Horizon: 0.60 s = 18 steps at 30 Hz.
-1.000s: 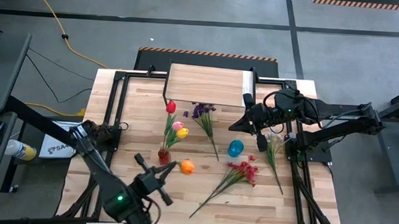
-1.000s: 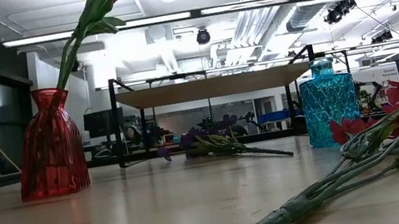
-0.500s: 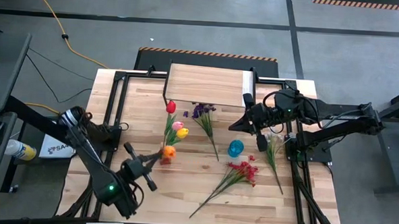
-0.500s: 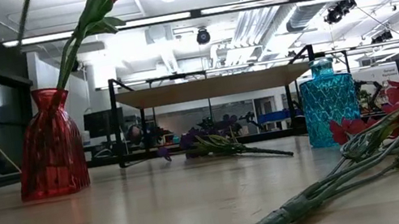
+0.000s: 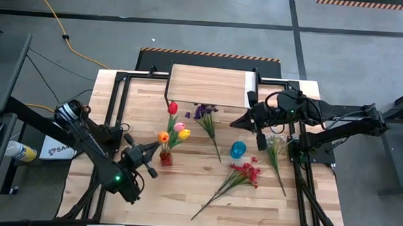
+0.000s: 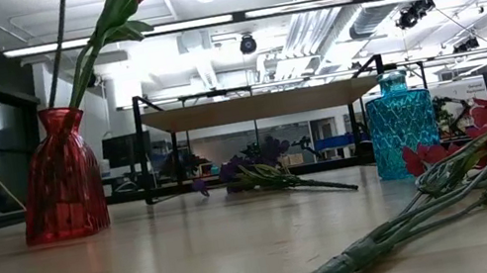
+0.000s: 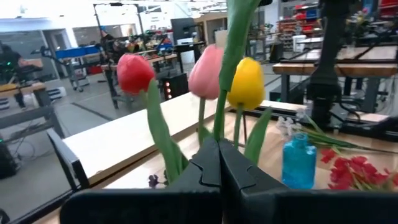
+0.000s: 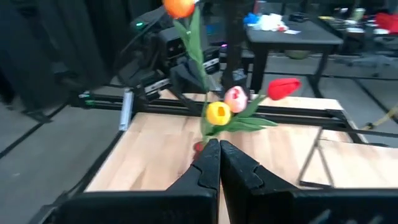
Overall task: Pick and place flowers into a vace then onto a shelf
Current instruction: Put the orange flower into the red vase
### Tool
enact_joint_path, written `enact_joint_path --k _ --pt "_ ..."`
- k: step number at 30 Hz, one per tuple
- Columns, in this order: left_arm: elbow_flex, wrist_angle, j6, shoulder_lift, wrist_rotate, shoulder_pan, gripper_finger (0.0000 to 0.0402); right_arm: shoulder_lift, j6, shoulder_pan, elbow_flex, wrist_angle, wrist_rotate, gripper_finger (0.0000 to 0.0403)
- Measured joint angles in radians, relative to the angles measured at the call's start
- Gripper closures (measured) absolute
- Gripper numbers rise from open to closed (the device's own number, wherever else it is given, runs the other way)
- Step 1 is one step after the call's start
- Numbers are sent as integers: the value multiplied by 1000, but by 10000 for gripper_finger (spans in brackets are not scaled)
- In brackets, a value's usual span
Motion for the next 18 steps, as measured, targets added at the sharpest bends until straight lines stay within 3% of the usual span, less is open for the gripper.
enact_joint_path --k 18 --pt "-14 74 -42 1 2 14 382 0 -29 0 0 5 70 402"
